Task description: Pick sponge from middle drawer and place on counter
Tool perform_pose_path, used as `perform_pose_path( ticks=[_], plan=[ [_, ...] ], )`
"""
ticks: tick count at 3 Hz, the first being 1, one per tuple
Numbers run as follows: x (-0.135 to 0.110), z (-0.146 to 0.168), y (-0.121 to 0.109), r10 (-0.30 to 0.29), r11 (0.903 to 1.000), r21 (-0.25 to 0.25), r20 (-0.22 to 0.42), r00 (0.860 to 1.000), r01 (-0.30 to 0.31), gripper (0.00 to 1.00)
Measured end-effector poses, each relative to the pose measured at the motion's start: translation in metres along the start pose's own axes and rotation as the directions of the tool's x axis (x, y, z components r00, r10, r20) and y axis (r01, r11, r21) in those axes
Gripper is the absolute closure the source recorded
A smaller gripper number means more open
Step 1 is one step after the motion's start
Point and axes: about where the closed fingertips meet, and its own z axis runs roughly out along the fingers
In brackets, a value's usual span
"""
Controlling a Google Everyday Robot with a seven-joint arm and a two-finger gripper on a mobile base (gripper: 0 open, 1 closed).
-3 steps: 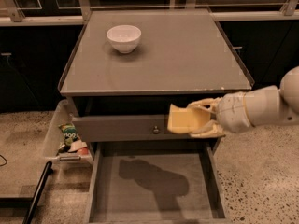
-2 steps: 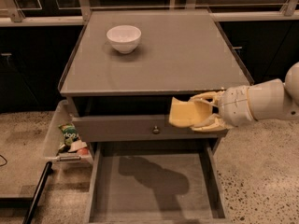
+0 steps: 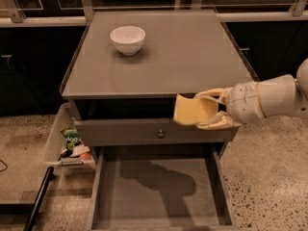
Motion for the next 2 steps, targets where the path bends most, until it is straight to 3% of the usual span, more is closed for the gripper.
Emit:
perform_pose_path(
  ticks=[1, 2],
  plan=[
    [-0.014, 0.0, -0.032, -0.045, 0.9985, -0.026, 0.094, 0.995, 0.048, 1.0],
    [-0.035, 0.008, -0.069, -0.072, 0.9916, -0.091, 0.201, 0.977, 0.092, 1.0]
  ],
)
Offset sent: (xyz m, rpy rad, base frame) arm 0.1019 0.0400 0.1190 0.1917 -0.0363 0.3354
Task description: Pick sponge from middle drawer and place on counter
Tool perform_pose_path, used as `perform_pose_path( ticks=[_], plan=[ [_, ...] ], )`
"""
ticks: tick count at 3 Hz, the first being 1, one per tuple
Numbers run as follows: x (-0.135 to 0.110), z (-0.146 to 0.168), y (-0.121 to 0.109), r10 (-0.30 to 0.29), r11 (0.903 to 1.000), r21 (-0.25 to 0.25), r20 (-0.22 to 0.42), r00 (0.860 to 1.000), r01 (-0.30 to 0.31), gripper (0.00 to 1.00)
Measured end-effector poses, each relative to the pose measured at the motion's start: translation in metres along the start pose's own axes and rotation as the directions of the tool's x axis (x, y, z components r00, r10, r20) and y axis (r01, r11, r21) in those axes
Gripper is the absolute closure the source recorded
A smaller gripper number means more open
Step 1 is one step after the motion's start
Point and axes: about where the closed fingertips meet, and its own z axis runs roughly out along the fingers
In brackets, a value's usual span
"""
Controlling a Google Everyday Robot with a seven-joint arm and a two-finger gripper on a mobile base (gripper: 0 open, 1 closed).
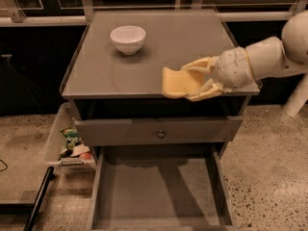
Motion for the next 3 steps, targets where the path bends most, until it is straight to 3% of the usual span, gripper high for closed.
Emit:
perform_pose_path(
  ticks=[1, 2, 3],
  plan=[
    [-0.018, 0.013, -0.038, -0.025, 0.9971, -0.07, 0.084, 0.996, 0.031, 1.0],
    [-0.022, 0.022, -0.075, -0.026, 0.9971, -0.071, 0.023, 0.999, 0.028, 1.0],
    [0.012, 0.026, -0.099, 0.088, 0.996, -0.009, -0.065, 0.994, -0.089, 1.0]
  ],
)
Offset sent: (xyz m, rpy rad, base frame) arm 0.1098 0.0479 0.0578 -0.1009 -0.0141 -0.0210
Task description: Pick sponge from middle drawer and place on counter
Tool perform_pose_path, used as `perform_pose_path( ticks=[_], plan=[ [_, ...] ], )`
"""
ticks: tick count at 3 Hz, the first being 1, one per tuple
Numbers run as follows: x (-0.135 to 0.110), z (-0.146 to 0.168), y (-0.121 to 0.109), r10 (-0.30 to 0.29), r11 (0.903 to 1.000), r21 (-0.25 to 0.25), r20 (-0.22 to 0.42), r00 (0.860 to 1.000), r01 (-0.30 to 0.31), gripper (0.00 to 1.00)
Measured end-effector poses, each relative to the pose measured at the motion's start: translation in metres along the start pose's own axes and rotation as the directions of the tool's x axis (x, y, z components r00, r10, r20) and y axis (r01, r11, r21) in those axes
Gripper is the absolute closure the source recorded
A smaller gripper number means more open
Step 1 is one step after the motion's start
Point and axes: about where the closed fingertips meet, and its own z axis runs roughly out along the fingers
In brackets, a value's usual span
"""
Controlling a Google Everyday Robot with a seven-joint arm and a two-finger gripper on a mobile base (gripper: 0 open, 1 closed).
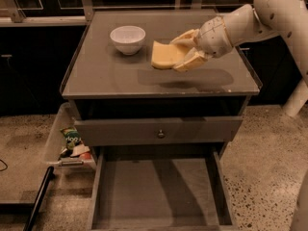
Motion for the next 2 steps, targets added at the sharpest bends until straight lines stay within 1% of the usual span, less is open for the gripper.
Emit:
perform_pose_path(
  ticks=[1, 2],
  plan=[
    [0.034, -0.001, -0.015, 0.125, 0.9908, 0.056, -0.042, 0.991, -0.123, 1.0],
    [0.072, -0.006, -0.028, 0.266, 0.9589, 0.114, -0.046, 0.963, -0.26, 1.0]
  ],
)
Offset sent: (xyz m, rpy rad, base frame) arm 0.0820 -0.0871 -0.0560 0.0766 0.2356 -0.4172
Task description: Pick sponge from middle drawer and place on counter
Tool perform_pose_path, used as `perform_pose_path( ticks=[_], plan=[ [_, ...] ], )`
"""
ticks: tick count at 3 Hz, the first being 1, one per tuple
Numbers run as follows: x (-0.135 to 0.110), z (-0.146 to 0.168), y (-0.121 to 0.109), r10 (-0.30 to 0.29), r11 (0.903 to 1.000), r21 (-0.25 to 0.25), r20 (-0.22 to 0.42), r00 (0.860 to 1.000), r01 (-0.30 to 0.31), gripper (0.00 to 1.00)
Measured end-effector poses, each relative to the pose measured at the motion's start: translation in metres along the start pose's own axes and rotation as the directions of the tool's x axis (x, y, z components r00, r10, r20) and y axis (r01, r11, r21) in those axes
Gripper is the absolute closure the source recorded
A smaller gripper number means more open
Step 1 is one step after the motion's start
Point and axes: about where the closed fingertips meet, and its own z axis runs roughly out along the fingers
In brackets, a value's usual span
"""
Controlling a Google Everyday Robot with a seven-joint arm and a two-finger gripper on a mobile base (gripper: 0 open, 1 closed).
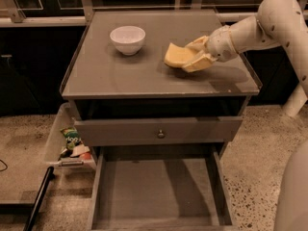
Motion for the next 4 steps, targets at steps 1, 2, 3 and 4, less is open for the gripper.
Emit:
perform_pose_path(
  ticks=[1, 2, 3, 4],
  plan=[
    [0.0215, -0.0041, -0.0147, 0.091, 0.9943, 0.058, -0.035, 0.995, -0.089, 1.0],
    [0.0305, -0.0124, -0.0226, 0.135, 0.9848, 0.119, -0.069, 0.988, -0.127, 1.0],
    [0.0306, -0.0116, -0.0234, 0.139, 0.984, 0.122, -0.069, 0.988, -0.13, 0.82],
    [0.0306, -0.0116, -0.0234, 0.139, 0.984, 0.122, -0.069, 0.988, -0.13, 0.59]
  ],
)
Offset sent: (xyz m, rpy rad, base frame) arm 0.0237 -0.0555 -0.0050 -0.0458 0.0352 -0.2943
